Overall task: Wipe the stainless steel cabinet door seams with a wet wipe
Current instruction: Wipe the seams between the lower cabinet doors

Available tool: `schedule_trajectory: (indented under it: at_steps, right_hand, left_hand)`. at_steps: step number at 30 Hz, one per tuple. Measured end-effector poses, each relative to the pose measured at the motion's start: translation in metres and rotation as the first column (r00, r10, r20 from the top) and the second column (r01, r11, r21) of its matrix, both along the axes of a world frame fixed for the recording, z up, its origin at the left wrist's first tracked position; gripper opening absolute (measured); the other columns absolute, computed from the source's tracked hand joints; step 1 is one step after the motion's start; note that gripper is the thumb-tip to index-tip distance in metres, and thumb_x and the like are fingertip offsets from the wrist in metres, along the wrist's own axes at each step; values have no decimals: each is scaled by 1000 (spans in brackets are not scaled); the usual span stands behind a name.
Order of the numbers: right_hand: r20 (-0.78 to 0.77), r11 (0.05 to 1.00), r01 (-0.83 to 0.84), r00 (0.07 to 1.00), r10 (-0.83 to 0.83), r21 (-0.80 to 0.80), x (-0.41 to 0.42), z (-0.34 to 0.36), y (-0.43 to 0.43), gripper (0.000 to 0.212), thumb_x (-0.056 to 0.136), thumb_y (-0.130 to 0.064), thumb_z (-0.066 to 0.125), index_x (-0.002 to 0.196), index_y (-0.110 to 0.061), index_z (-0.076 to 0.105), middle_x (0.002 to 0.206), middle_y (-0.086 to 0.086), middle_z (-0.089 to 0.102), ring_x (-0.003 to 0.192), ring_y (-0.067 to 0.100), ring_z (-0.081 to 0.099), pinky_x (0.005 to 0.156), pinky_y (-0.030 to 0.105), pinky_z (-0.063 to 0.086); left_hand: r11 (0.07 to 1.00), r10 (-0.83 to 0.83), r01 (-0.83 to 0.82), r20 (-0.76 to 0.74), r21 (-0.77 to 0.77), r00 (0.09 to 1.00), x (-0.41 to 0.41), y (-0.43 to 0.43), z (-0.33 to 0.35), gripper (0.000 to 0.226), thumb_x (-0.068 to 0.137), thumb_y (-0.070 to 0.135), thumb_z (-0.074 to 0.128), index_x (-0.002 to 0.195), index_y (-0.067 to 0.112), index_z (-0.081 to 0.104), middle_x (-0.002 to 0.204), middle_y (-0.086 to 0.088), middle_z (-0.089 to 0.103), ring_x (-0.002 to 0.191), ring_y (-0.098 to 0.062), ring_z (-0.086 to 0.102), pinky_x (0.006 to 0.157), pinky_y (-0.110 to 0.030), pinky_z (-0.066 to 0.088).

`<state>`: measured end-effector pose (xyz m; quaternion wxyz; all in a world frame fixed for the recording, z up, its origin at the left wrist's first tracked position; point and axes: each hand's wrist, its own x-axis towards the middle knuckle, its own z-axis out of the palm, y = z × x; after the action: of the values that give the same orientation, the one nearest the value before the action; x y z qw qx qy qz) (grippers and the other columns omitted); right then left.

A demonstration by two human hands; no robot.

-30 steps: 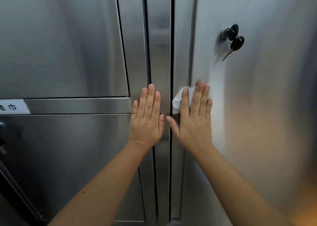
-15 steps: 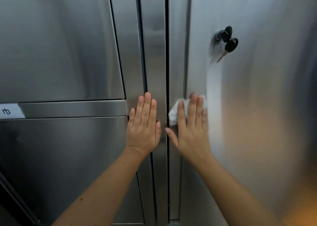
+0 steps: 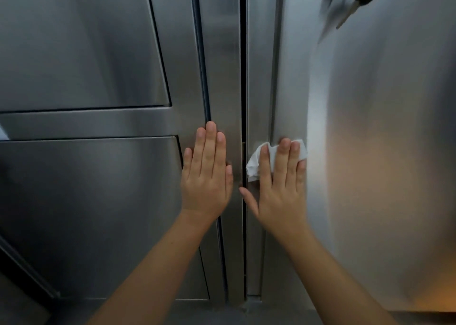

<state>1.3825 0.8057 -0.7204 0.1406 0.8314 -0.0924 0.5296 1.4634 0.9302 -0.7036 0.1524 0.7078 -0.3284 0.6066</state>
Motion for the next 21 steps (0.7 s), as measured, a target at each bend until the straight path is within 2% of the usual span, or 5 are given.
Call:
schedule_trajectory:
  at_steps: [2,7,13,17,21]
  right_hand:
    - [-3,1000,-21,1000,21,5,1,-16,-1,78,92,-56,36,144,-1,16,151,19,-23,141,34,-14,116,45,-3]
    - [1,1000,-23,1000,23,-9,2,-58,-3,79,94,-54,30,148,-4,0,152,21,-21,142,35,-12,116,45,-1]
    - [18,1000,-25,1000,25,9,5,-115,-1,73,94,-50,30,147,-2,10,152,21,-18,142,35,-9,116,45,1]
    - [6,999,-18,1000,18,52,1,-151,4,72,96,-47,29,148,-2,8,152,21,-21,142,35,-11,115,46,3]
    - [-20,995,-29,999,31,92,-3,-180,7,68,95,-46,32,147,-5,15,151,19,-23,141,34,-14,114,47,1]
  left_hand:
    - [1000,3,-3,-1,-8,1000,0,0,-15,56,97,24,19,147,7,0,156,-5,-10,143,-20,1,114,-39,7]
    - [999,11,-11,-9,-37,1000,-1,-3,-56,55,98,25,20,148,9,1,156,-3,-8,143,-19,2,114,-39,5]
    - [992,8,-11,-19,-126,1000,-1,-11,-101,53,100,27,19,148,11,3,156,1,-4,143,-17,4,114,-39,4]
    - [987,-15,2,-78,-162,997,-7,-15,-135,53,100,28,17,148,15,-1,155,5,-9,143,-15,1,114,-39,2]
    - [987,-23,3,-128,-161,991,-12,-14,-166,53,101,29,18,148,16,-2,155,6,-10,143,-15,-1,114,-41,3]
